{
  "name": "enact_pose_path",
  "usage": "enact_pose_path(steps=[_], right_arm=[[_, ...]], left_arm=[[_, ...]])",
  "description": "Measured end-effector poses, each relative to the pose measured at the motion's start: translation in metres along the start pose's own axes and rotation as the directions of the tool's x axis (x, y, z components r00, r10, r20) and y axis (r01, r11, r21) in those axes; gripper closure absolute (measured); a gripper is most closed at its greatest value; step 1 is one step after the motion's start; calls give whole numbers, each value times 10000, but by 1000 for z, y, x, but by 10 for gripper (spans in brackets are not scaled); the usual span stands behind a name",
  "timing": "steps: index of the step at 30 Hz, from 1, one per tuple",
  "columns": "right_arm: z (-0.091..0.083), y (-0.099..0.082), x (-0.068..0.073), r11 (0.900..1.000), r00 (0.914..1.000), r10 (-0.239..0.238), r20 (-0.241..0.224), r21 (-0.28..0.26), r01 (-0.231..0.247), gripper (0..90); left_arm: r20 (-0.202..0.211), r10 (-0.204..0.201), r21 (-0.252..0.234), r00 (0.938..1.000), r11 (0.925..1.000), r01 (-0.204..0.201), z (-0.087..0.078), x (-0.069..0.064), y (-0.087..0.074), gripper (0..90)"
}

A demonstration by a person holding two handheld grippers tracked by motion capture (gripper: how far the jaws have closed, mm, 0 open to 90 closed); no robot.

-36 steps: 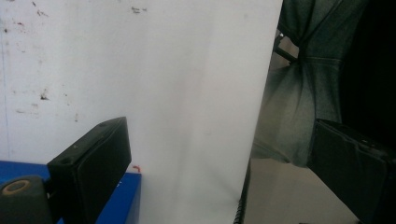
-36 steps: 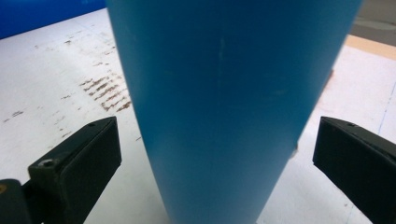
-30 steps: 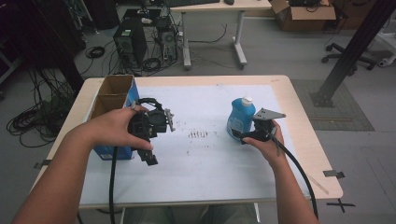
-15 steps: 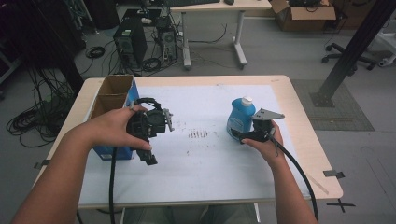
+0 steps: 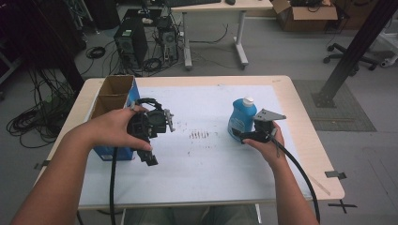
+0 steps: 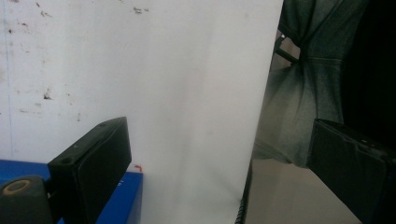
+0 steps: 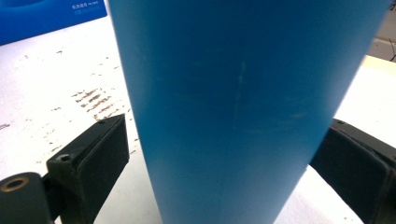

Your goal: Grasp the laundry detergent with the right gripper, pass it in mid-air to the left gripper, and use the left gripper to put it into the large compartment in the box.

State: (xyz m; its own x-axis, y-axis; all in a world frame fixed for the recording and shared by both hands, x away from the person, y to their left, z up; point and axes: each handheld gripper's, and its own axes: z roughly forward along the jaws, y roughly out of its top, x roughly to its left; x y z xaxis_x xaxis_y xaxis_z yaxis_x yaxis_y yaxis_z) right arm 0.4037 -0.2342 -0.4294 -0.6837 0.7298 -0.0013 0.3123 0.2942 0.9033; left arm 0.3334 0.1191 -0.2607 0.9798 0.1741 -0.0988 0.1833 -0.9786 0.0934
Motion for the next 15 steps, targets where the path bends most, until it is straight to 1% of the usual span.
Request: enact_pose_path(steps=[10, 13, 15], right_arm=[[1, -1, 1, 10000, 10000, 1, 44, -68, -1, 103], [2, -1, 1, 9999, 9997, 85, 217, -97, -83, 124], [2, -1, 1, 9999, 9997, 81, 238, -109, -79, 134]], left_arm=[[-11, 14, -23, 10000, 10000, -14, 1, 1, 0, 68], [-28, -1, -41, 10000, 10000, 1, 0, 0, 0, 68], [-13, -9, -47, 10000, 10000, 9, 0, 0, -1, 68]])
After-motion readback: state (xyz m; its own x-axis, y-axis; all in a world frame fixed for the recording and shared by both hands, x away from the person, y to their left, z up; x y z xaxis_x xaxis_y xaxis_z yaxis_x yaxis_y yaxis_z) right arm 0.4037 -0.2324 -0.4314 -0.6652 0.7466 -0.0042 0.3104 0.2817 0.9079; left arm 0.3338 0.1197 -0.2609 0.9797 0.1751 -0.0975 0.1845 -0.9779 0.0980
